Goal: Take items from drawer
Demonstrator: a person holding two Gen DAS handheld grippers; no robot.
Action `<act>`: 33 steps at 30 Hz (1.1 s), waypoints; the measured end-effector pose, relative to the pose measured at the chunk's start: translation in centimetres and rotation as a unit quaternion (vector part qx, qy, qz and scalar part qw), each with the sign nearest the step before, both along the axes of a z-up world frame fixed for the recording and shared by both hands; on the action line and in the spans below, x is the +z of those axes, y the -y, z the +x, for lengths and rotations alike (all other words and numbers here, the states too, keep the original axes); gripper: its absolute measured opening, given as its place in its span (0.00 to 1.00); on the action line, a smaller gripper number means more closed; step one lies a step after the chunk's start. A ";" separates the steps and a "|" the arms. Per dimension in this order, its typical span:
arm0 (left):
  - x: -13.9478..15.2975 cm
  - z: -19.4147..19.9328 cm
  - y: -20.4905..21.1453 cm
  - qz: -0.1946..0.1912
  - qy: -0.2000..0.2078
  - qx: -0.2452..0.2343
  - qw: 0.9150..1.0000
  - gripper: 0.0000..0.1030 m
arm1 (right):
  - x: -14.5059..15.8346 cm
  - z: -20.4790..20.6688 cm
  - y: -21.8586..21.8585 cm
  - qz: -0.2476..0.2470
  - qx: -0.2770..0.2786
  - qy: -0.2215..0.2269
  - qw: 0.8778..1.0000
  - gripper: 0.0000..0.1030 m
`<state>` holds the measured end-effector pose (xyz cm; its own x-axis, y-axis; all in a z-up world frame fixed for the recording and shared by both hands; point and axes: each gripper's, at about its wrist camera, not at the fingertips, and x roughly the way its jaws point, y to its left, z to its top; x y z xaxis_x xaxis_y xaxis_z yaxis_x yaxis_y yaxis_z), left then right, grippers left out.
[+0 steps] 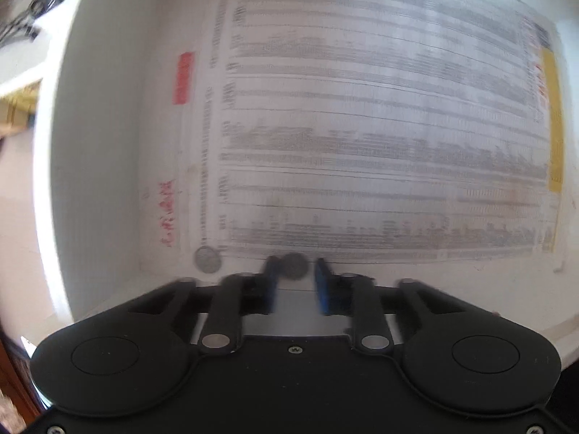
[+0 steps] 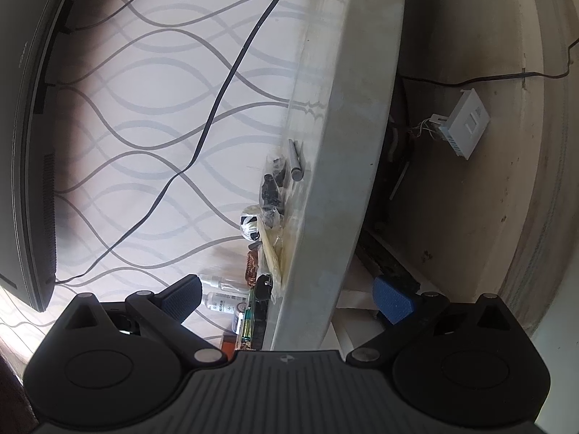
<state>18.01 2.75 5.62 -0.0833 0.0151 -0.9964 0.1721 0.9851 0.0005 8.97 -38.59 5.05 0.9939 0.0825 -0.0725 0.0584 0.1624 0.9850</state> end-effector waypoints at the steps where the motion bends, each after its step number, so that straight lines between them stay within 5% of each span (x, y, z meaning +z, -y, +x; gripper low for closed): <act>1: 0.2 0.0 0.1 -0.002 0.004 -0.003 1.000 0.15 | 0.0 -0.1 0.0 0.001 0.000 0.001 1.000 1.00; 8: 2.8 0.9 -0.1 -0.049 0.035 -0.008 0.998 0.14 | -0.2 -0.2 0.1 0.004 -0.001 0.003 1.000 1.00; 13: 7.4 2.7 0.6 -0.081 0.092 -0.042 0.992 0.14 | -0.2 -0.1 0.1 0.003 0.000 0.002 1.000 1.00; 21: 16.8 5.9 7.8 -0.132 0.251 -0.147 0.948 0.14 | -0.2 0.0 0.2 0.000 -0.001 0.002 1.000 1.00; 24: 17.4 6.4 9.9 -0.149 0.267 -0.172 0.937 0.14 | -0.1 -0.1 0.3 0.001 -0.003 0.002 1.000 1.00; 33: 13.8 7.1 14.4 -0.169 0.249 -0.194 0.934 0.15 | -0.2 0.0 0.4 0.004 -0.001 0.004 1.000 1.00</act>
<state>25.10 -11.65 19.40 0.3385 -0.3746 -0.8632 0.5777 0.8069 -0.1236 8.99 -38.99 4.87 0.9947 0.0810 -0.0636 0.0505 0.1545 0.9867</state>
